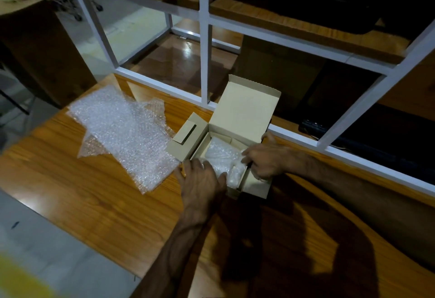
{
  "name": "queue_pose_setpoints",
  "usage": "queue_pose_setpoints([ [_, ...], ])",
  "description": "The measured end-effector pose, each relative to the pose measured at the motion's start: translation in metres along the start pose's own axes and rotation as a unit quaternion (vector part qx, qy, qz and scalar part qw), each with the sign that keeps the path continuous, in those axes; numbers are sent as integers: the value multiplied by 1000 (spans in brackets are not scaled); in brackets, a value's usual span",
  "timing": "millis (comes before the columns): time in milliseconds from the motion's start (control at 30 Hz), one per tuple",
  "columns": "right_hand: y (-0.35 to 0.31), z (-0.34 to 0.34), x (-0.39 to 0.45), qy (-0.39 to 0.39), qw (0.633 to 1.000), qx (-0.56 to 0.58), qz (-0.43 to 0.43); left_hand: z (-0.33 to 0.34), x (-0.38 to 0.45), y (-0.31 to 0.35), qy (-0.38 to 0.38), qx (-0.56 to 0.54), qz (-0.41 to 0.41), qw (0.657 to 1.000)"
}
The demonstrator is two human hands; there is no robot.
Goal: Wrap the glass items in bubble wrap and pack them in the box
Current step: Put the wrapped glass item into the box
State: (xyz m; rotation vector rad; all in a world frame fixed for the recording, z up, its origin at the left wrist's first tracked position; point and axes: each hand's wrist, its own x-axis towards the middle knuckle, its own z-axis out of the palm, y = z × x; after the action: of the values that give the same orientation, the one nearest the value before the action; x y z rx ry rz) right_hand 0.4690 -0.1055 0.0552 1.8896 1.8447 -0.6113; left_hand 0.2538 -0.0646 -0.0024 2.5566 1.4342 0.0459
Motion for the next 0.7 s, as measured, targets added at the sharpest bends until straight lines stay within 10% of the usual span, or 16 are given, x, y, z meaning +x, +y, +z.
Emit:
queue_pose_setpoints([
  [100, -2, 0, -14, 92, 996, -9, -16, -3, -4, 5, -31, -12, 1, 999],
  [433, -12, 18, -19, -15, 1000, 12, -23, -8, 2, -6, -40, -48, 32, 998],
  [700, 4, 40, -10, 79, 991, 100, -43, -3, 8, -21, -28, -127, 47, 990],
])
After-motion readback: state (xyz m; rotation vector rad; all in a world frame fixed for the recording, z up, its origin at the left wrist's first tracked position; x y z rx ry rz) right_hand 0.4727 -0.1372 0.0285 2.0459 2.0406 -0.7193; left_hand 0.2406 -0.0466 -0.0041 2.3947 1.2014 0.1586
